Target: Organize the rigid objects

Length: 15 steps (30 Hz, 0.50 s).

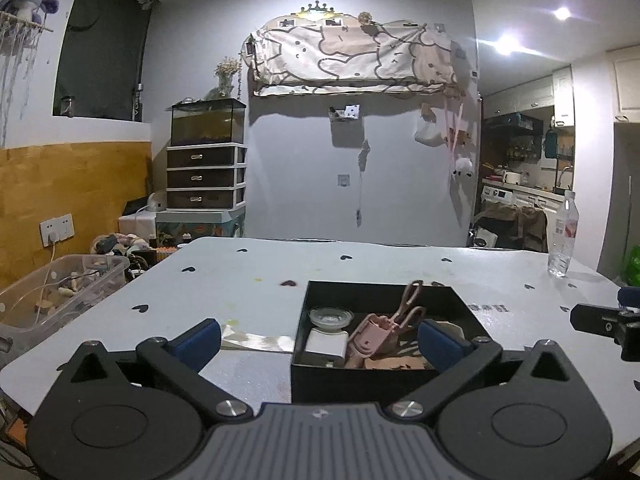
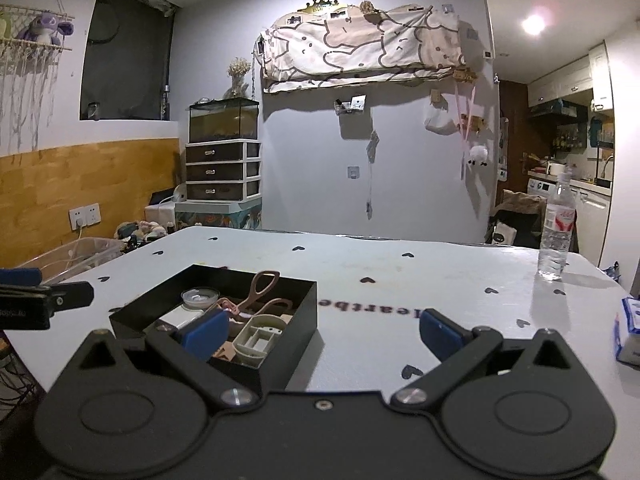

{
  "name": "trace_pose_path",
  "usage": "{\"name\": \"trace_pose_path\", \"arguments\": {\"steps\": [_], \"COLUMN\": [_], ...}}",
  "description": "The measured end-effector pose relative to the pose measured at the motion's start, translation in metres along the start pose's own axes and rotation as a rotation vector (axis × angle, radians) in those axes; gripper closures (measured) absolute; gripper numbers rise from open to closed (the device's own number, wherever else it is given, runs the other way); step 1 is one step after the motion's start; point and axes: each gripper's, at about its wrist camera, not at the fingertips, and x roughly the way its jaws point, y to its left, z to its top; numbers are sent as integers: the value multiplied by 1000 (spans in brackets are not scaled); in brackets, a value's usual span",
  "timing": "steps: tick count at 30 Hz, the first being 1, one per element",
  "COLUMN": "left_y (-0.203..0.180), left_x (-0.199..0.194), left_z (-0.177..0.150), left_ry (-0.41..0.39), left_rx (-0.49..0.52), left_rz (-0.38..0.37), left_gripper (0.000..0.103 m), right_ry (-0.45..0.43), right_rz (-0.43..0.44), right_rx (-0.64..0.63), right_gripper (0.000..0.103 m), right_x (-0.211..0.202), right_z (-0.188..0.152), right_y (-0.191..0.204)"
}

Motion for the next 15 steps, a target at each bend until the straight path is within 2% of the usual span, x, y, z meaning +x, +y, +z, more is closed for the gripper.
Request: {"name": "trace_pose_path", "arguments": {"steps": [15], "left_y": [-13], "left_x": [-7], "left_z": [-4], "left_ry": [12], "left_rx": [37], "left_rz": [-1], "left_gripper": [0], "right_ry": [16], "right_rz": [-22], "right_rx": [15], "right_gripper": [0], "right_x": [-8], "right_z": [-7], "right_y": [-2]}}
